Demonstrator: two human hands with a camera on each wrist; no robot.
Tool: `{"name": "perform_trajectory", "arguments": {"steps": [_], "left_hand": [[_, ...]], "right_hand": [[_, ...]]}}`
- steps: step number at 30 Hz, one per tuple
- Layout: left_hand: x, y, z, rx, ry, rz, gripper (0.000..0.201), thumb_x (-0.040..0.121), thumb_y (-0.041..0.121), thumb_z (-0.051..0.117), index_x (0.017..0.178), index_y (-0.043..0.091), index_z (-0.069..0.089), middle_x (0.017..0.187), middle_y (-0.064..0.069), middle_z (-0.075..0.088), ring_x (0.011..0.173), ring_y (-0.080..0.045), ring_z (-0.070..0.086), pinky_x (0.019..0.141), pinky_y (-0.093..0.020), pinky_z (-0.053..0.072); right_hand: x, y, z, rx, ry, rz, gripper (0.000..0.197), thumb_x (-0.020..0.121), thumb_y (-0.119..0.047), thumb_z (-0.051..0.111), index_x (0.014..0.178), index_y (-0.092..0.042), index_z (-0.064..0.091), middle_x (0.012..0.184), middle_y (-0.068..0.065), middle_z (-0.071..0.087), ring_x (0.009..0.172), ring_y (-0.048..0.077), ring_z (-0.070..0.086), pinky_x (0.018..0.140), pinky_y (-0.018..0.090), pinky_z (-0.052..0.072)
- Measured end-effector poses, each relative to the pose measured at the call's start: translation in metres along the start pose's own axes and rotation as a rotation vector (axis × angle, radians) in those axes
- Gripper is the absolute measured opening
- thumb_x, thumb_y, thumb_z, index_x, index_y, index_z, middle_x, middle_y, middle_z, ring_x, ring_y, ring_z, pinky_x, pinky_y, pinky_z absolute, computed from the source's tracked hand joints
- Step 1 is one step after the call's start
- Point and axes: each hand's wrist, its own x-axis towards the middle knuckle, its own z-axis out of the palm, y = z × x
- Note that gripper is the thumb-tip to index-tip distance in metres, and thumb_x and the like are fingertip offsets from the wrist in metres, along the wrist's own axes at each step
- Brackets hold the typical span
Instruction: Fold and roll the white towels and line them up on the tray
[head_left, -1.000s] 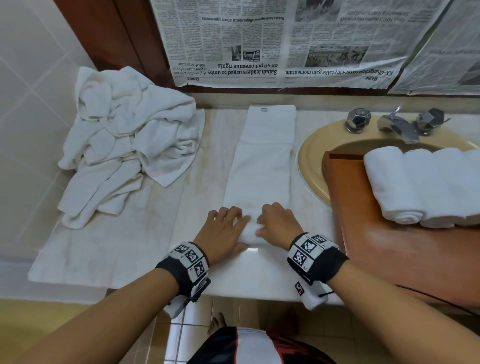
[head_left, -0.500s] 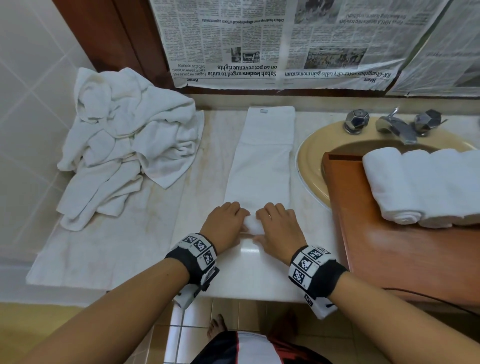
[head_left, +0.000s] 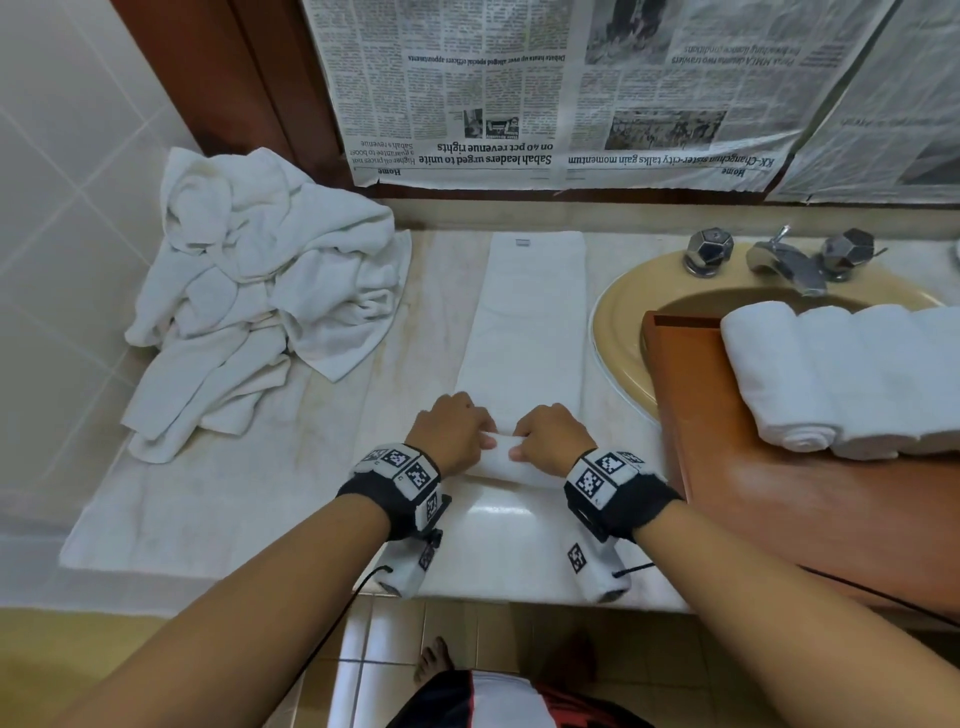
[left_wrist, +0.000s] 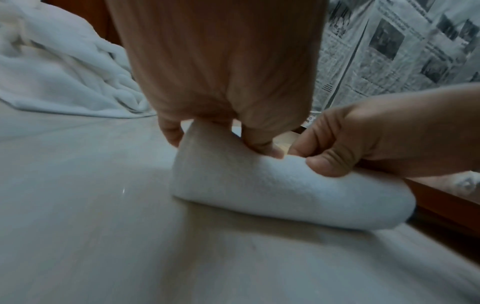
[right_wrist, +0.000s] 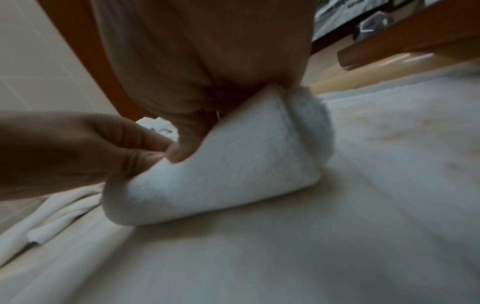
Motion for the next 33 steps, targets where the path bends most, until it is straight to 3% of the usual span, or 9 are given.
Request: {"name": "perform_trajectory", "arguments": {"steps": [2, 5, 10, 12, 16, 24, 26, 29, 33], "left_hand": [[-0.005, 0.004, 0.001, 0.043, 0.238, 0.124, 0.018, 0.083, 0.018, 0.07, 0.101, 0.019, 0.068, 0.104, -0.001, 0.057, 0.098, -0.024, 0.055, 0.073, -0.033, 0.038], [-0.019, 0.007, 0.017, 0.086, 0.397, 0.294, 0.026, 0.058, 0.0, 0.079, 0.077, 0.015, 0.07, 0.077, -0.001, 0.061, 0.065, -0.023, 0.059, 0.052, -0.027, 0.036], [-0.037, -0.006, 0.04, -0.034, 0.371, 0.351, 0.045, 0.065, 0.027, 0.084, 0.104, 0.009, 0.068, 0.104, -0.006, 0.063, 0.092, -0.023, 0.057, 0.067, -0.032, 0.05], [-0.038, -0.013, 0.042, -0.05, 0.347, 0.376, 0.053, 0.063, 0.026, 0.086, 0.109, 0.009, 0.066, 0.109, -0.006, 0.061, 0.098, -0.021, 0.051, 0.071, -0.033, 0.051], [-0.027, -0.013, 0.039, -0.055, 0.36, 0.407, 0.041, 0.07, 0.023, 0.079, 0.106, 0.007, 0.067, 0.1, -0.008, 0.062, 0.088, -0.022, 0.05, 0.063, -0.034, 0.049], [-0.014, -0.015, 0.032, -0.04, 0.292, 0.39, 0.055, 0.062, 0.028, 0.086, 0.108, 0.006, 0.067, 0.101, -0.009, 0.063, 0.08, -0.029, 0.063, 0.069, -0.035, 0.05], [-0.01, -0.017, 0.03, -0.056, 0.242, 0.366, 0.053, 0.062, 0.032, 0.08, 0.108, 0.007, 0.067, 0.1, -0.008, 0.064, 0.078, -0.031, 0.063, 0.069, -0.035, 0.047], [-0.009, -0.013, 0.019, -0.077, 0.152, 0.303, 0.049, 0.078, 0.038, 0.068, 0.121, 0.014, 0.063, 0.112, -0.006, 0.061, 0.097, -0.027, 0.06, 0.08, -0.03, 0.038], [-0.004, -0.008, 0.009, -0.128, -0.066, 0.161, 0.041, 0.091, 0.034, 0.061, 0.13, 0.027, 0.054, 0.124, 0.0, 0.056, 0.113, -0.018, 0.052, 0.086, -0.025, 0.032]], "right_hand": [[0.001, -0.004, 0.002, -0.127, 0.077, 0.026, 0.037, 0.09, -0.034, 0.061, 0.125, -0.02, 0.061, 0.126, 0.003, 0.053, 0.125, 0.023, 0.038, 0.1, 0.037, 0.037], [-0.004, -0.005, 0.01, -0.234, 0.289, -0.017, 0.024, 0.092, -0.027, 0.054, 0.114, -0.02, 0.059, 0.118, 0.0, 0.052, 0.116, 0.023, 0.042, 0.089, 0.036, 0.037], [-0.016, 0.006, 0.033, -0.246, 0.498, -0.188, 0.017, 0.077, -0.002, 0.053, 0.089, -0.014, 0.057, 0.086, 0.002, 0.053, 0.081, 0.029, 0.053, 0.063, 0.035, 0.029], [-0.019, 0.009, 0.035, -0.239, 0.516, -0.217, 0.012, 0.085, -0.02, 0.048, 0.082, -0.015, 0.059, 0.079, 0.001, 0.053, 0.072, 0.027, 0.052, 0.059, 0.034, 0.032], [-0.019, 0.014, 0.033, -0.282, 0.396, -0.257, 0.042, 0.075, -0.051, 0.044, 0.094, -0.017, 0.059, 0.091, 0.001, 0.055, 0.082, 0.024, 0.05, 0.068, 0.038, 0.042], [-0.019, 0.02, 0.033, -0.461, 0.396, -0.275, 0.044, 0.05, -0.025, 0.085, 0.083, -0.014, 0.059, 0.081, 0.003, 0.051, 0.069, 0.024, 0.049, 0.055, 0.033, 0.033], [-0.018, 0.022, 0.033, -0.441, 0.385, -0.262, 0.043, 0.06, -0.028, 0.084, 0.094, -0.014, 0.062, 0.089, 0.003, 0.054, 0.077, 0.025, 0.053, 0.06, 0.035, 0.036], [-0.017, 0.024, 0.023, -0.307, 0.25, -0.241, 0.045, 0.086, -0.036, 0.066, 0.125, -0.016, 0.053, 0.119, 0.002, 0.05, 0.111, 0.025, 0.047, 0.086, 0.037, 0.038], [-0.015, 0.028, 0.005, 0.012, 0.043, -0.188, 0.038, 0.089, -0.032, 0.065, 0.123, -0.014, 0.059, 0.12, 0.005, 0.056, 0.114, 0.022, 0.049, 0.092, 0.03, 0.037]]}}
